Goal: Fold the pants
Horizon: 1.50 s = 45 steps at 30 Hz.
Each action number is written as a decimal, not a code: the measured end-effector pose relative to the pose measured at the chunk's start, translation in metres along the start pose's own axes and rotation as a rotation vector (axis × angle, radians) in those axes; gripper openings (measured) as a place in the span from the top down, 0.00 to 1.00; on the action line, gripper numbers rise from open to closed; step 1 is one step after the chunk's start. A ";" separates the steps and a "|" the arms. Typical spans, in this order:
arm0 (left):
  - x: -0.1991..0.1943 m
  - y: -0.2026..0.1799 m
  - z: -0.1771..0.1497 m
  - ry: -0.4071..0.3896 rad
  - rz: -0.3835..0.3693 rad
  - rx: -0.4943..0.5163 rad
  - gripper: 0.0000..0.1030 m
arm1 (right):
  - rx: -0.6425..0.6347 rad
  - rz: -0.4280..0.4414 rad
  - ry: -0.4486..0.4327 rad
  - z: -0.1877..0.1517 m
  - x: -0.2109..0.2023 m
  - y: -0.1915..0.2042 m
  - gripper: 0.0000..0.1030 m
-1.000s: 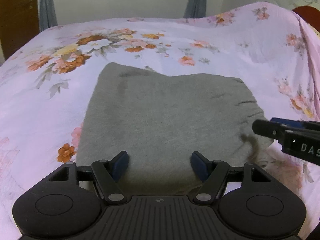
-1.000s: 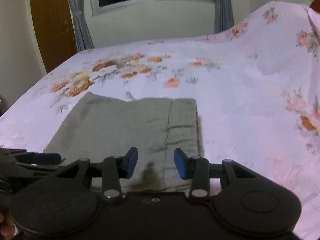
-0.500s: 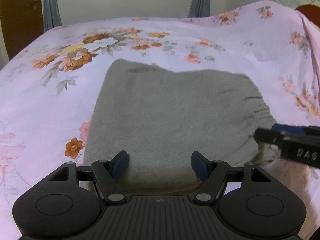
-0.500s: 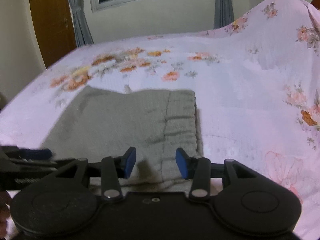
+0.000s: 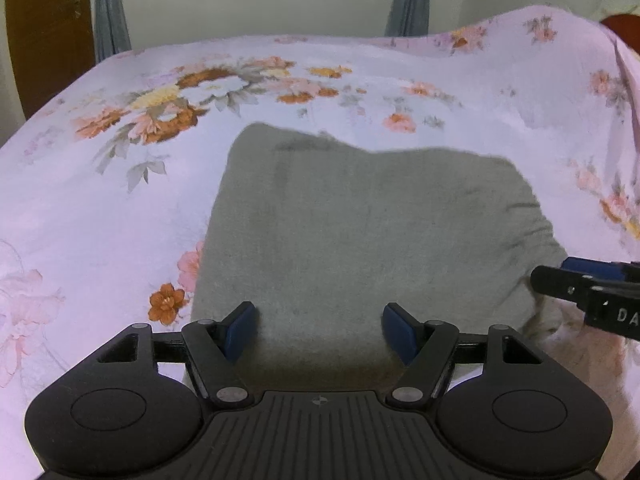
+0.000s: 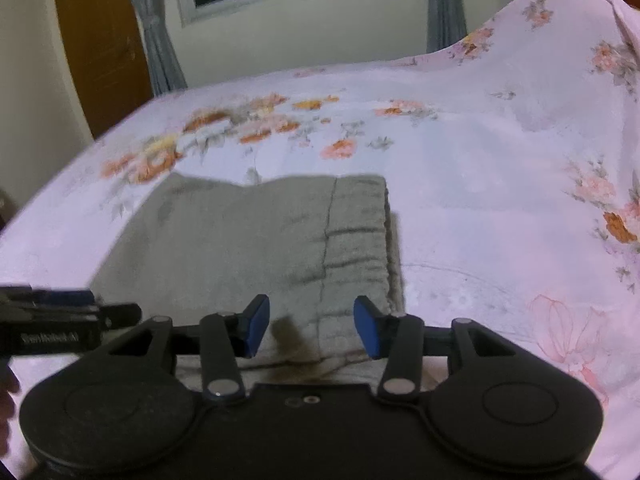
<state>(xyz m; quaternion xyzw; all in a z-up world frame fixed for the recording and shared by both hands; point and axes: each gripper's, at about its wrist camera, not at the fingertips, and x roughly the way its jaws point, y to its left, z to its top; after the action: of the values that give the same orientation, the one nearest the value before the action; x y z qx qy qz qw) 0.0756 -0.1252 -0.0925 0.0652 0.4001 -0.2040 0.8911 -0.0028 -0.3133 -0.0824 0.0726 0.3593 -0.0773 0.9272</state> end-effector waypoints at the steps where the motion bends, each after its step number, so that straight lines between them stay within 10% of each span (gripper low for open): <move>1: 0.001 -0.001 -0.001 -0.001 0.002 0.010 0.32 | -0.001 -0.001 0.004 -0.001 0.002 -0.001 0.54; 21: 0.019 0.051 0.018 0.045 -0.004 -0.062 0.19 | 0.121 0.058 0.048 0.020 0.008 -0.053 0.35; 38: 0.078 0.099 0.012 0.153 -0.394 -0.196 0.21 | 0.486 0.516 0.272 0.009 0.078 -0.134 0.24; 45: 0.098 0.114 0.011 0.167 -0.542 -0.324 0.41 | 0.487 0.660 0.260 0.005 0.105 -0.135 0.26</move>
<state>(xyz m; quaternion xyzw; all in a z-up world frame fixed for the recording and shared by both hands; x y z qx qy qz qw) 0.1895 -0.0553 -0.1629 -0.1699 0.5018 -0.3612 0.7674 0.0501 -0.4555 -0.1607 0.4095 0.4018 0.1509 0.8050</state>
